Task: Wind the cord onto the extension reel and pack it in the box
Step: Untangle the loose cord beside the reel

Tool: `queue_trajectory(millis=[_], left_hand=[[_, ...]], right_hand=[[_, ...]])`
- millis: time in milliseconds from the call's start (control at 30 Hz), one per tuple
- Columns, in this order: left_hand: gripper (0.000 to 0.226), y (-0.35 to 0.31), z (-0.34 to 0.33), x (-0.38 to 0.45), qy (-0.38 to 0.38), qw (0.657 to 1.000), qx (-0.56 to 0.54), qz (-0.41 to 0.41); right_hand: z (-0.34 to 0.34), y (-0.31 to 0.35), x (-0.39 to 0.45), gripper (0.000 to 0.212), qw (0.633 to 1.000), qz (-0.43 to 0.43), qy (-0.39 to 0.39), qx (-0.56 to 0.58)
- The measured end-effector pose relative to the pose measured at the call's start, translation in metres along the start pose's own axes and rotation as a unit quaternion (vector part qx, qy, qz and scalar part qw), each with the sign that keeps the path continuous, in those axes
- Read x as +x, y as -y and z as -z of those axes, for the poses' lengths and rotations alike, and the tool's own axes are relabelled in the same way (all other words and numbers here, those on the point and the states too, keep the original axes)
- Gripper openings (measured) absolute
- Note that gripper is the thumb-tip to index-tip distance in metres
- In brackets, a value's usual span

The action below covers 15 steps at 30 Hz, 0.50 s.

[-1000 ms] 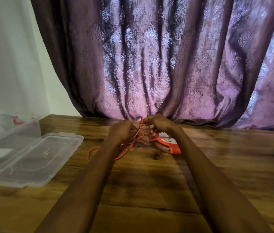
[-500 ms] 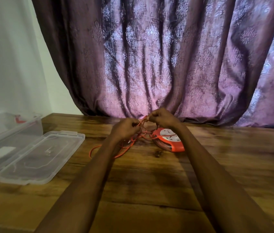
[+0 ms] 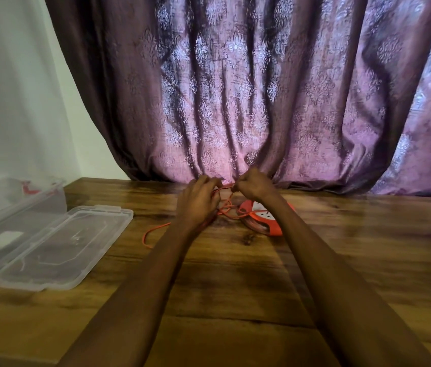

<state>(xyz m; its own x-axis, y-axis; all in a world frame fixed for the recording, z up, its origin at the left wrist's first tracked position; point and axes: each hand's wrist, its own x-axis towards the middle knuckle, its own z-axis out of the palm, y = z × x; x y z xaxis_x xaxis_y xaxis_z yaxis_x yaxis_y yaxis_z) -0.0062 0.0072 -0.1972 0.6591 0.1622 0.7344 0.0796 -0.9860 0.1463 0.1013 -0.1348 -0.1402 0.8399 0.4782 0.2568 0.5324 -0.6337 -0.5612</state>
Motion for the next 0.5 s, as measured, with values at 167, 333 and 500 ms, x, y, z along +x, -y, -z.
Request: queue_trajectory(millis=[167, 333, 500], left_hand=[[0.024, -0.003, -0.004, 0.006, -0.066, 0.993, 0.090, -0.044], [0.025, -0.011, 0.004, 0.014, 0.029, 0.903, -0.330, 0.275], [0.030, 0.007, 0.015, 0.020, 0.060, 0.807, -0.480, 0.339]], right_hand=[[-0.009, 0.003, -0.001, 0.028, 0.999, -0.029, 0.007, 0.016], [-0.009, 0.003, -0.004, 0.013, 0.986, -0.072, -0.003, 0.152], [-0.010, -0.009, -0.003, 0.023, 0.937, -0.123, -0.028, 0.325]])
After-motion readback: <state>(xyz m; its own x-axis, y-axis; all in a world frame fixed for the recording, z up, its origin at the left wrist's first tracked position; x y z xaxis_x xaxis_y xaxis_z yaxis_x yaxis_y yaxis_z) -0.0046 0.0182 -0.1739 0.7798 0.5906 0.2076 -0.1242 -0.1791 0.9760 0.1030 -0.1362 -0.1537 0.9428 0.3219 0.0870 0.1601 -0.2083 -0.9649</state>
